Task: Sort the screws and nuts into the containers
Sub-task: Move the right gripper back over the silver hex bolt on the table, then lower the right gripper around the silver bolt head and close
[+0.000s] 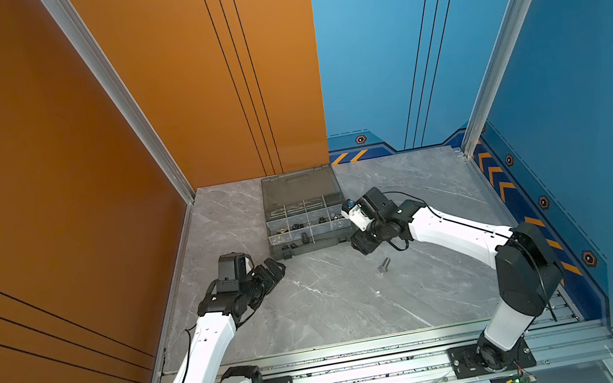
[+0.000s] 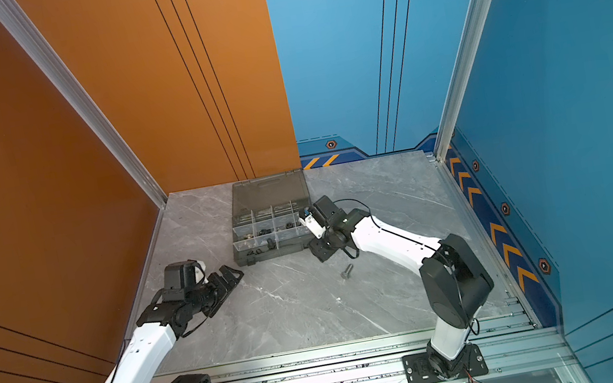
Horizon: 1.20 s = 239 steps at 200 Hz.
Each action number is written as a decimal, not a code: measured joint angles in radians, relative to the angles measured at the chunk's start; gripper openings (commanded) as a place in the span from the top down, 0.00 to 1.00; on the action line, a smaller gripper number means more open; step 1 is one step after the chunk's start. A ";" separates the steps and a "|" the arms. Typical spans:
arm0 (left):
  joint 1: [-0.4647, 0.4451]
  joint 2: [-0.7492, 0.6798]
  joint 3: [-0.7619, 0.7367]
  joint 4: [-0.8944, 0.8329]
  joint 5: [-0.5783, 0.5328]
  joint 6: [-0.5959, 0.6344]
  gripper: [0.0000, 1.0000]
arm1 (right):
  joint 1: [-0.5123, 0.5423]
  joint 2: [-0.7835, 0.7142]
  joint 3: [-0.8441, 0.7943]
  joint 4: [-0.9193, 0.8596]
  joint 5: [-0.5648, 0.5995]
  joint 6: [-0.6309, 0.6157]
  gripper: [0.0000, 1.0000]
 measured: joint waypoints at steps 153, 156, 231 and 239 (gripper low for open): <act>-0.001 0.023 0.000 0.037 0.003 0.000 0.02 | -0.019 -0.016 -0.100 -0.084 0.156 0.690 0.34; -0.001 0.023 0.000 0.037 0.003 0.000 0.02 | -0.019 -0.014 -0.100 -0.084 0.156 0.697 0.34; -0.001 0.023 0.000 0.037 0.003 0.000 0.02 | -0.019 0.104 -0.100 -0.078 0.106 0.780 0.34; -0.001 0.023 0.000 0.038 0.003 0.000 0.02 | -0.018 0.108 -0.100 -0.078 0.103 0.784 0.35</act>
